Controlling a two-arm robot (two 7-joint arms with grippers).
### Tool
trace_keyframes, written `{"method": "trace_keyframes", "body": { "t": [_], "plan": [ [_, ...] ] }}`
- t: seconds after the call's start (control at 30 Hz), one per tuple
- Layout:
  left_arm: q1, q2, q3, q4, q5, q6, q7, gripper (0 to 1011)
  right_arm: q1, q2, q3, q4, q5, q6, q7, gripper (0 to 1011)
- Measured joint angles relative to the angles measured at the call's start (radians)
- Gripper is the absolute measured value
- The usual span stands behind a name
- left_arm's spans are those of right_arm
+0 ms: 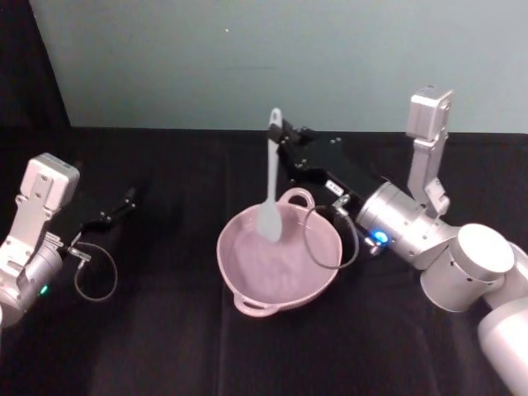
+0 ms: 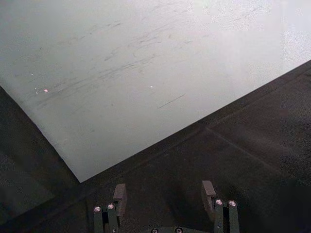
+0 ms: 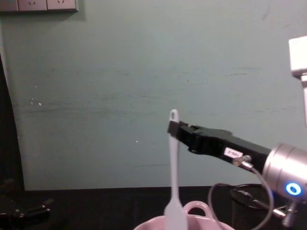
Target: Use the one hand to pick up the spoon and stir the clear water in the bowl.
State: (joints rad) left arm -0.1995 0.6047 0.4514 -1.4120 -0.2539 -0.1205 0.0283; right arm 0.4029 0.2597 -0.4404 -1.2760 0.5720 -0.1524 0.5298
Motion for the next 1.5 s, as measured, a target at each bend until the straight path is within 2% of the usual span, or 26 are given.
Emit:
{"method": "trace_keyframes", "body": {
  "t": [0.4,0.6,0.73,1.03,1.3,1.5],
  "plan": [
    [0.0,0.0,0.0,0.0,0.0,0.0,0.0,1011,-0.038,0.067,0.051,-0.053,-0.033,0.021,-0.026,117],
    [0.0,0.0,0.0,0.0,0.0,0.0,0.0,1011,-0.077,0.094,0.056,-0.121,-0.037,0.054,-0.027,117],
    [0.0,0.0,0.0,0.0,0.0,0.0,0.0,1011,-0.111,0.101,0.046,-0.169,-0.03,0.07,-0.021,117],
    [0.0,0.0,0.0,0.0,0.0,0.0,0.0,1011,-0.145,0.079,0.003,-0.21,-0.02,0.076,-0.012,117],
    [0.0,0.0,0.0,0.0,0.0,0.0,0.0,1011,-0.108,0.03,-0.027,-0.16,-0.018,0.054,-0.003,117],
    [0.0,0.0,0.0,0.0,0.0,0.0,0.0,1011,-0.074,0.002,-0.032,-0.108,-0.018,0.038,-0.001,117]
  ]
}}
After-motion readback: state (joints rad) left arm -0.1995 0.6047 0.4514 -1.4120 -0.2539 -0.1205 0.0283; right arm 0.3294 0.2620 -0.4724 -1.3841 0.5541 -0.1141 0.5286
